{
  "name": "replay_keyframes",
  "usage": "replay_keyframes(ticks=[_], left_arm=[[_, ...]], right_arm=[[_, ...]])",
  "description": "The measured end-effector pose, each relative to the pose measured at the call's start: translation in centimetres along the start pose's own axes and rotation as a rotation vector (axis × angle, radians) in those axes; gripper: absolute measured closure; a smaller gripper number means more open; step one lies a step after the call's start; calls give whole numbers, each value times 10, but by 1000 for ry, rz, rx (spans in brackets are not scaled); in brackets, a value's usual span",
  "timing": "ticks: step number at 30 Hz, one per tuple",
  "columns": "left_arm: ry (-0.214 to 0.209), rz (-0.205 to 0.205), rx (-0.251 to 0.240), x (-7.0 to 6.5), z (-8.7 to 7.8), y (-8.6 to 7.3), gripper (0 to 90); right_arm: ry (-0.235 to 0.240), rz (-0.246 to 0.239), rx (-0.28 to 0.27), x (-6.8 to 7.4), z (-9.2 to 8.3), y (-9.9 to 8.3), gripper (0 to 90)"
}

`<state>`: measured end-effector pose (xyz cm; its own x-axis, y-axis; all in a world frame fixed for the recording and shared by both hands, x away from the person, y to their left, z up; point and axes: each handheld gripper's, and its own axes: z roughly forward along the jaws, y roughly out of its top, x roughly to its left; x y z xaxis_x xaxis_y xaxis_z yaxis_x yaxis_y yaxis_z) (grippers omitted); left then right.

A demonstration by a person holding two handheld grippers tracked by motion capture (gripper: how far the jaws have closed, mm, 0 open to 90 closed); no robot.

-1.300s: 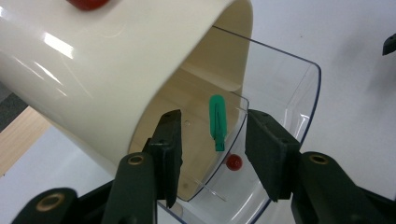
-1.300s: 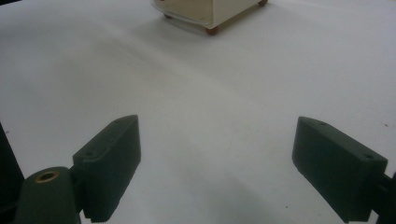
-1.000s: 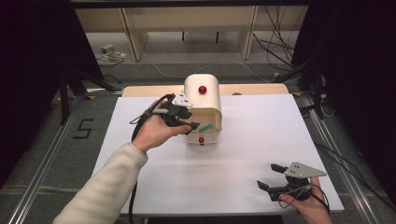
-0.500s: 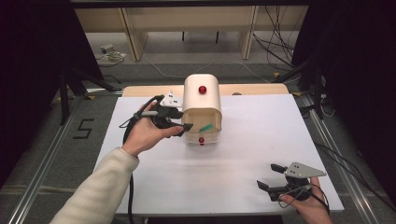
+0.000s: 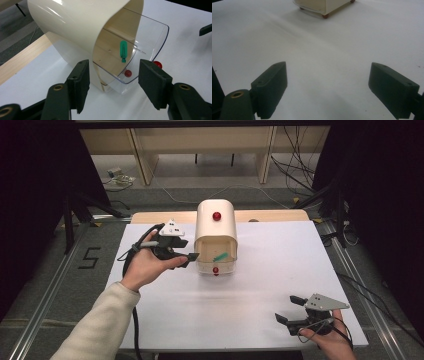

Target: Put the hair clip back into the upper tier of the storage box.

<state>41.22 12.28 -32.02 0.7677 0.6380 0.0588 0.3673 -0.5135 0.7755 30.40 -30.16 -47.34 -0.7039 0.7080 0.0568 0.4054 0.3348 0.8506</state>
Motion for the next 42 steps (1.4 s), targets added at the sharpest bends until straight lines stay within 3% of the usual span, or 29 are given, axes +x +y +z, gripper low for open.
replay_keyframes(ticks=[9,31,42], left_arm=[[23,-12,-10,5,-7,-11,419],[32,10,-51,6,-17,-32,408],[32,8,-57,6,-20,-50,396]], right_arm=[[0,2,2,0,0,0,164],[-3,2,6,1,0,0,164],[-1,-1,6,1,0,0,164]])
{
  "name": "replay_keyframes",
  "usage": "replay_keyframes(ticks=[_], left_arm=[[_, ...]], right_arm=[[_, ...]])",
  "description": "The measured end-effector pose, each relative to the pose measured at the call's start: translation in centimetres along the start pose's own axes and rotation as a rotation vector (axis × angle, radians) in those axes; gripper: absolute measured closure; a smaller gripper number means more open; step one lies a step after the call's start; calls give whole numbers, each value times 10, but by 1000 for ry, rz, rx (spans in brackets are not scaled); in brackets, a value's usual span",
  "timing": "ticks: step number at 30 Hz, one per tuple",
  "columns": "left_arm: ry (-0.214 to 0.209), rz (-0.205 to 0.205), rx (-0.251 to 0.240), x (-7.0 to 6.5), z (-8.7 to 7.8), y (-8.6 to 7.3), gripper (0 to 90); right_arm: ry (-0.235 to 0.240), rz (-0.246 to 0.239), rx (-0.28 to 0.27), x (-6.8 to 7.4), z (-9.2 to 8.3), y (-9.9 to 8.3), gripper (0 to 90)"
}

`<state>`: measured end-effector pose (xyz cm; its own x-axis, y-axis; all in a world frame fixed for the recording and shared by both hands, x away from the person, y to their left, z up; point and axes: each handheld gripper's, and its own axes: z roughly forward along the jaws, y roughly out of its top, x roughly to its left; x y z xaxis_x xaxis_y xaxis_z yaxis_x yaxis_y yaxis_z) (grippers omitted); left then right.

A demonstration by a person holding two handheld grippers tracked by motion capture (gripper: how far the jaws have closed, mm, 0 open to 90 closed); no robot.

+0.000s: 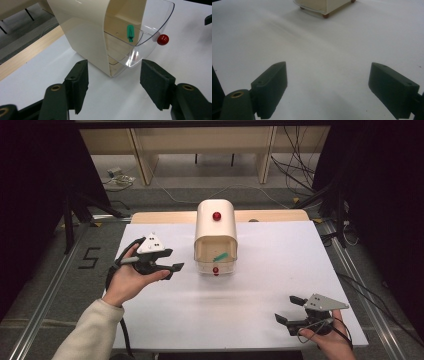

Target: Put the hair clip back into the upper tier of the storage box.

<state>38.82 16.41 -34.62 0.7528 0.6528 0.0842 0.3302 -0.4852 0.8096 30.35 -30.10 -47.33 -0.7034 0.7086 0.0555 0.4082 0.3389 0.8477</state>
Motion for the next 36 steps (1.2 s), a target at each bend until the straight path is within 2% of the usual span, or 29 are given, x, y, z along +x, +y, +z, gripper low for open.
replay_keyframes(ticks=[16,31,36], left_arm=[[11,-21,-8,0,-2,-26,380],[14,-31,-11,0,-2,-41,376],[16,-23,-6,-1,-1,-46,374]], right_arm=[[0,0,2,0,0,0,165],[1,-1,2,1,1,0,164],[0,1,2,1,1,0,164]])
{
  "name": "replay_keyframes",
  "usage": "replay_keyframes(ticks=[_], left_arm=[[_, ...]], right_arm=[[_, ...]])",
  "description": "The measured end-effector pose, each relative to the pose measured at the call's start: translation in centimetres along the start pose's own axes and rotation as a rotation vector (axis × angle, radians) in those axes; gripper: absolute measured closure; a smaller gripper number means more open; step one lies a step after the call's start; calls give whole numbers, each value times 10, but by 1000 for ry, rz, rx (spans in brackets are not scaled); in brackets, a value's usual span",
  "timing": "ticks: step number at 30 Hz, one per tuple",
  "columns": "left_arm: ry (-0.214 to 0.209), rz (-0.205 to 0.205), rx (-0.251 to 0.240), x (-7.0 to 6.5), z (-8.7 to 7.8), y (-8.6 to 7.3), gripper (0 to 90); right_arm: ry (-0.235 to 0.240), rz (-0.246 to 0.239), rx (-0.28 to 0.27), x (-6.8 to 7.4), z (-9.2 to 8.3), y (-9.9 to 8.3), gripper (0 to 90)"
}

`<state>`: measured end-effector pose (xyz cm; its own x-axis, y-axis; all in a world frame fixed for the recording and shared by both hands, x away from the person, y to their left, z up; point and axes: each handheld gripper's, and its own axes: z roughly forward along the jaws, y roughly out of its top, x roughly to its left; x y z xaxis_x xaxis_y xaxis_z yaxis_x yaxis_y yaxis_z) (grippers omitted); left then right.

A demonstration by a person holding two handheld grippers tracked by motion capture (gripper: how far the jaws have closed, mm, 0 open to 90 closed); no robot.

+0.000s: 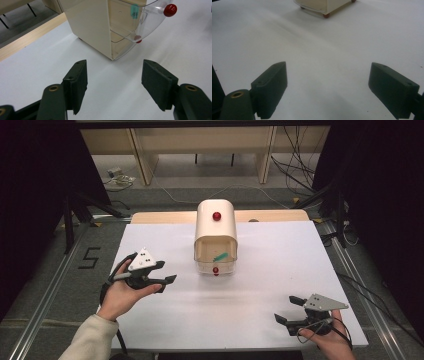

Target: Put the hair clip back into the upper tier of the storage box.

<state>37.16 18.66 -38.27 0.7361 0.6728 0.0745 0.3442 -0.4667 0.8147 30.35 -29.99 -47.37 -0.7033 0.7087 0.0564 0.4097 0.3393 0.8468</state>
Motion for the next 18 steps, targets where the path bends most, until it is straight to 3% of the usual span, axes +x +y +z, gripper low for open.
replay_keyframes(ticks=[18], left_arm=[[-3,-31,-1,-3,7,-29,373]], right_arm=[[3,-4,-5,0,1,0,165]])
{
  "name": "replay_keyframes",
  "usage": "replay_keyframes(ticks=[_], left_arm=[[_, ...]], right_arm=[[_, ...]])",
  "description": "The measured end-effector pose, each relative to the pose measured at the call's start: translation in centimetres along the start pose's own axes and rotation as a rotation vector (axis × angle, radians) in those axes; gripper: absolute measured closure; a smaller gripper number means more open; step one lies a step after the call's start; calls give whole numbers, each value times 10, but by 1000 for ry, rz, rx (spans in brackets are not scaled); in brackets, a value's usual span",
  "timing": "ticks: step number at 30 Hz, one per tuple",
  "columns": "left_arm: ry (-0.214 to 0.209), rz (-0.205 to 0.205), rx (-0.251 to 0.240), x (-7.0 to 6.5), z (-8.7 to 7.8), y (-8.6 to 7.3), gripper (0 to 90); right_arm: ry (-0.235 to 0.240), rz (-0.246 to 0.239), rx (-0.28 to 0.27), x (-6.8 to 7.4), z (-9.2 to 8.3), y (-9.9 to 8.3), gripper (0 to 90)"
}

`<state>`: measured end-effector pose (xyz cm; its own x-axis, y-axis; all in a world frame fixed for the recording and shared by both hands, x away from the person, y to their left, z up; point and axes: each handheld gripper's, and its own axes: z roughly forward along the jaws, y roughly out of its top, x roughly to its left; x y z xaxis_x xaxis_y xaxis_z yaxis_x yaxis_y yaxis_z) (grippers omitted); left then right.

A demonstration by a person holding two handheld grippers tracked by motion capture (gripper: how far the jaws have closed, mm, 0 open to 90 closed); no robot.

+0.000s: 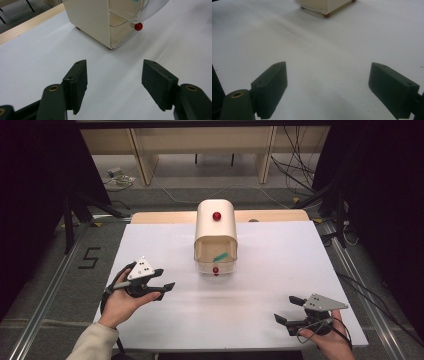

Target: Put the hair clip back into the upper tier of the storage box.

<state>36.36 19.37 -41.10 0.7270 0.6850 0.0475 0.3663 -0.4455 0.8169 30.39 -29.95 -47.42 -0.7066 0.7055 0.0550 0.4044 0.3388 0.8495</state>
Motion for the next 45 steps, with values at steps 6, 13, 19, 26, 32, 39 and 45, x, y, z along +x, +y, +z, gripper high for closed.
replay_keyframes(ticks=[6,13,19,26,32,39,45], left_arm=[[-12,-21,-2,-3,4,-10,371],[-15,-22,0,-7,10,-22,371],[-18,-25,3,-9,15,-32,369],[-15,-18,7,-11,17,-38,366],[-14,-23,0,-12,17,-44,363],[-15,-13,0,-14,18,-47,360],[-19,-14,-15,-16,18,-46,359]], right_arm=[[1,-1,0,0,0,0,164],[1,0,0,0,0,0,164],[2,-3,0,0,0,0,164],[4,-6,1,0,0,0,165],[4,-5,1,0,0,0,164],[3,-5,5,1,0,0,165],[4,-6,7,1,0,0,164]])
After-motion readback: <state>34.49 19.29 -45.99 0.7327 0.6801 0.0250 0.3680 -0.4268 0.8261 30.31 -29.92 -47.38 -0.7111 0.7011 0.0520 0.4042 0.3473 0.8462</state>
